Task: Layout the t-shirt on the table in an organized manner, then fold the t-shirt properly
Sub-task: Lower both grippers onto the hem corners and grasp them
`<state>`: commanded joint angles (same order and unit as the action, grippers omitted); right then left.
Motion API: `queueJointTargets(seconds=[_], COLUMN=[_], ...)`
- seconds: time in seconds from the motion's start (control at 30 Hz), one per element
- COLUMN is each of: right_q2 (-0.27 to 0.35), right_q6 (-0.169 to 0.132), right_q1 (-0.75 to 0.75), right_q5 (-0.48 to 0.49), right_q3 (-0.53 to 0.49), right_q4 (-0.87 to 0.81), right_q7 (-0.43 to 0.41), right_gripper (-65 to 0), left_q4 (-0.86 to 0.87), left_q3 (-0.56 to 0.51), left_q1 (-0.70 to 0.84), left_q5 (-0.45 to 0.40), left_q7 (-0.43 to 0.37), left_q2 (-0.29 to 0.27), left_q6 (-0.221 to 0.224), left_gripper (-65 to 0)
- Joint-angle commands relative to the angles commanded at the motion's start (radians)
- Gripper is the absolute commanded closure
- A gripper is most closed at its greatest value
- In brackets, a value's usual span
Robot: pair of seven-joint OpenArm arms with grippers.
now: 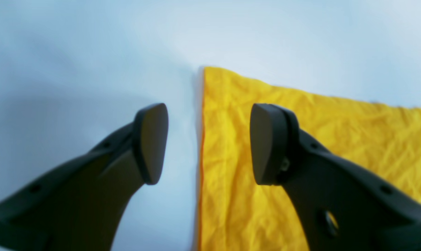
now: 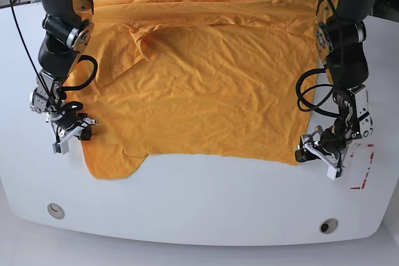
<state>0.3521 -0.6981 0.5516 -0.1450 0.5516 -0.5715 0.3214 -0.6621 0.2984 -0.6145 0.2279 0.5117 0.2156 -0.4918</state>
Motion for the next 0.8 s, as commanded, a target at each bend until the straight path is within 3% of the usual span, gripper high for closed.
queueJointTargets(seconds=[0.27,0.63,0.8], right_q2=[-0.008,-0.020,-0.021], right_q6=[0.000,0.000,0.000], right_q1=[-0.009,-0.026,-0.026], right_q5=[0.002,0.002,0.002], right_q3=[0.000,-0.002,-0.002], right_q4=[-0.035,-0.074,-0.074], right_q7=[0.002,0.002,0.002], right_gripper=[-1.9,-1.9,-1.6], left_q4=[0.046,0.040,0.040], left_q3=[-0.104,-0.140,-0.140], left_q1=[-0.003,0.028,0.025], left_q5=[0.002,0.003,0.005], left_q7=[-0.014,0.032,0.026], left_q2=[-0.006,-0.031,-0.032], left_q6=[0.008,0.002,0.008], left_gripper=[-35.3,-34.0,-20.4])
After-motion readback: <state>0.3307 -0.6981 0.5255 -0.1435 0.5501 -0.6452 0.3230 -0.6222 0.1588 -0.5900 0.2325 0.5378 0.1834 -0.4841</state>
